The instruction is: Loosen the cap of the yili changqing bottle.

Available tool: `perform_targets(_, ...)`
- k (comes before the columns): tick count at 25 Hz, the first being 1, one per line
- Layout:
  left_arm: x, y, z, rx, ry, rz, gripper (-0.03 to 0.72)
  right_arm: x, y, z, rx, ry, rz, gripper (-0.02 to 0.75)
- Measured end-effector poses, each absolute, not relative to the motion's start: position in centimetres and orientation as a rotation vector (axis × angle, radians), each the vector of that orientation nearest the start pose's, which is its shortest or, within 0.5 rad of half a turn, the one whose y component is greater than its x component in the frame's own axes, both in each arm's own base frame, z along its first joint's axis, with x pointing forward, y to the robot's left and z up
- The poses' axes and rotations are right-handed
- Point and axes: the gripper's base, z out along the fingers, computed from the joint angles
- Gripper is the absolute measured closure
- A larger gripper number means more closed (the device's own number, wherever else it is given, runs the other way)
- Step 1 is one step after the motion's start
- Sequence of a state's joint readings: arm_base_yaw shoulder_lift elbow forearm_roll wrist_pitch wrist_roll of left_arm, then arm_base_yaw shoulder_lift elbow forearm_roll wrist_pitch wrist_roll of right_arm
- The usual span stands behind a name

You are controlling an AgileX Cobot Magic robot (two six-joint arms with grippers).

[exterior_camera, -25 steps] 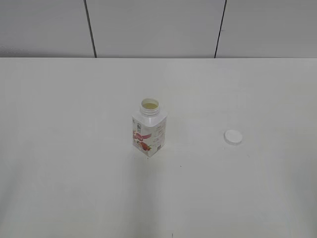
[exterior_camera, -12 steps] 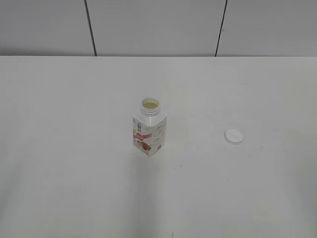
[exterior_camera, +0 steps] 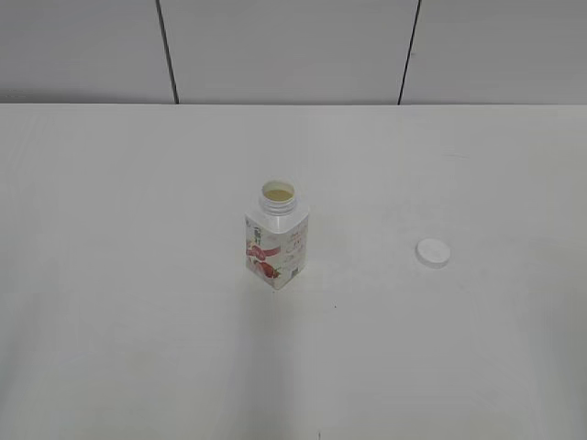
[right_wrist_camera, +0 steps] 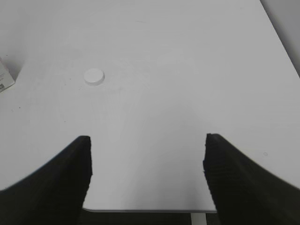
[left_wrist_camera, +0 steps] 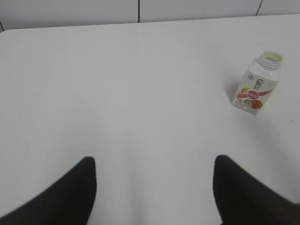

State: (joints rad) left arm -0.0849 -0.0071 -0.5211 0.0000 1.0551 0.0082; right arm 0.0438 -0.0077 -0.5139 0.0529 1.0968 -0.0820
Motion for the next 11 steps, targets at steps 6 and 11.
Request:
perform_targets(6, -0.83, 0.07, 28.35, 0.094, 2.009, -0.049, 0.214, -0.95, 0.39, 27.82, -0.134, 2.054, 0.04, 0.152)
perform_targets(11, -0.83, 0.07, 28.35, 0.094, 2.009, -0.049, 0.224, -0.95, 0.39, 27.82, -0.134, 2.054, 0.04, 0.152)
